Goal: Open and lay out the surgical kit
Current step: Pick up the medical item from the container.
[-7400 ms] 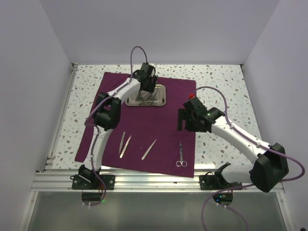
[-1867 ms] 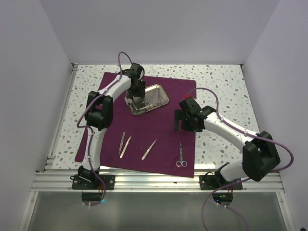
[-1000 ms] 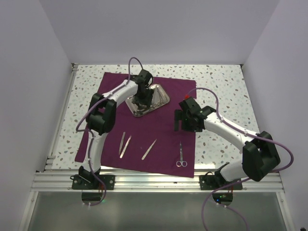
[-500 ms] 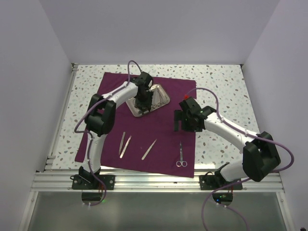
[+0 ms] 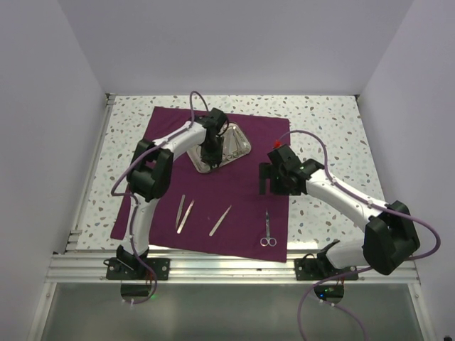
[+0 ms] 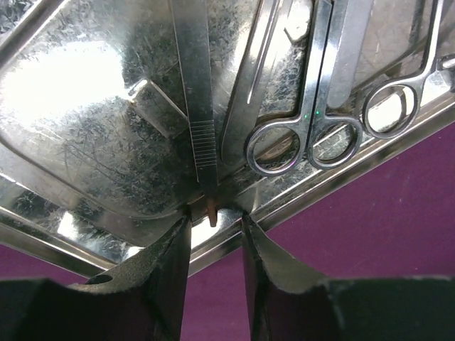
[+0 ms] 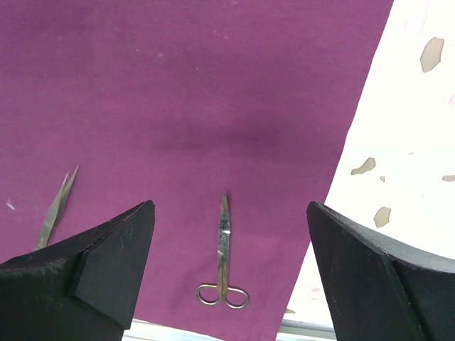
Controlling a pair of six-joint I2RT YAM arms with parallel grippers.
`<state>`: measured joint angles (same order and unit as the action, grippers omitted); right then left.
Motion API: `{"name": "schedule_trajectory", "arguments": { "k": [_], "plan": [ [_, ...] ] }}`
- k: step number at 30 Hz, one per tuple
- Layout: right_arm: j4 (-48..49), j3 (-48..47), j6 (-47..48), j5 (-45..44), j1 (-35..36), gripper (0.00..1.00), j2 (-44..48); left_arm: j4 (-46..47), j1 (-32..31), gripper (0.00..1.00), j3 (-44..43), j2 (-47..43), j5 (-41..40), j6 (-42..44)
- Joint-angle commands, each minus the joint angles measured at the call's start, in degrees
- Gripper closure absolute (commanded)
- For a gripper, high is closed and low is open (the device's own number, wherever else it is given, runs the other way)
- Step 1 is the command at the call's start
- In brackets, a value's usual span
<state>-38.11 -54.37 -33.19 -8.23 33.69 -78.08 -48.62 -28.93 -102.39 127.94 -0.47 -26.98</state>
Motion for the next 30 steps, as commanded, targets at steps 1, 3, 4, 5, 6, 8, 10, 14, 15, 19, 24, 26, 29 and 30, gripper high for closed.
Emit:
{"name": "schedule_trajectory", "arguments": {
  "k": [1,3,4,5,6,8,10,14,15,19,24,26,29,30],
  "plan": [
    [0.49,0.49,0.23,-0.74,-0.29,0.08,1.71,-3.15,-0.43,0.62,2.11,3.8,-7.16,-0.62],
    [0.49,0.58,0.23,-0.47,-0.38,0.08,1.71,-2.62,-0.43,0.62,2.11,4.51,-7.96,-0.7],
    [0.4,0.58,0.23,-0.47,-0.38,0.08,1.79,-2.45,-0.43,0.62,2.11,4.77,-8.49,-0.79],
    [0.4,0.67,0.23,-0.56,-0.38,0.08,1.88,-2.1,-0.43,0.63,2.11,5.04,-8.49,-0.79],
    [0.4,0.75,0.4,-0.47,-0.38,0.08,1.97,-1.83,-0.43,0.64,2.19,5.39,-8.49,-0.88],
    [0.23,1.11,0.41,-0.3,-0.38,0.08,2.32,-0.86,-0.43,0.66,2.28,5.83,-8.76,-1.4],
    [0.14,1.54,0.49,-0.03,-0.38,0.08,2.59,-0.51,-0.43,0.67,1.41,6.09,-9.02,-1.93],
    [0.23,2.16,0.58,0.41,-0.38,0.08,3.11,-1.12,-0.34,0.67,-1.14,6.1,-10.34,-2.37],
    [0.31,2.25,0.58,0.49,-0.38,0.08,3.2,-1.13,-0.25,0.68,-1.58,6.09,-10.51,-2.46],
    [0.4,2.51,0.93,0.85,-0.38,0.08,3.29,-2.44,0.1,0.68,-4.83,7.14,-10.95,-2.37],
    [0.49,2.34,1.72,0.58,-0.29,0.08,3.55,-3.15,0.36,0.69,-5.8,7.41,-11.57,-2.37],
    [0.49,2.25,1.9,0.67,-0.38,0.08,3.47,-3.23,0.71,0.69,-5.8,7.32,-11.75,-2.46],
    [0.58,2.25,2.25,0.85,-0.29,0.08,3.2,-3.5,0.98,0.69,-5.89,7.67,-11.31,-2.29],
    [0.67,2.25,2.25,0.76,-0.38,0.08,3.29,-3.67,0.98,0.69,-5.81,7.76,-11.13,-2.29]
  ]
}}
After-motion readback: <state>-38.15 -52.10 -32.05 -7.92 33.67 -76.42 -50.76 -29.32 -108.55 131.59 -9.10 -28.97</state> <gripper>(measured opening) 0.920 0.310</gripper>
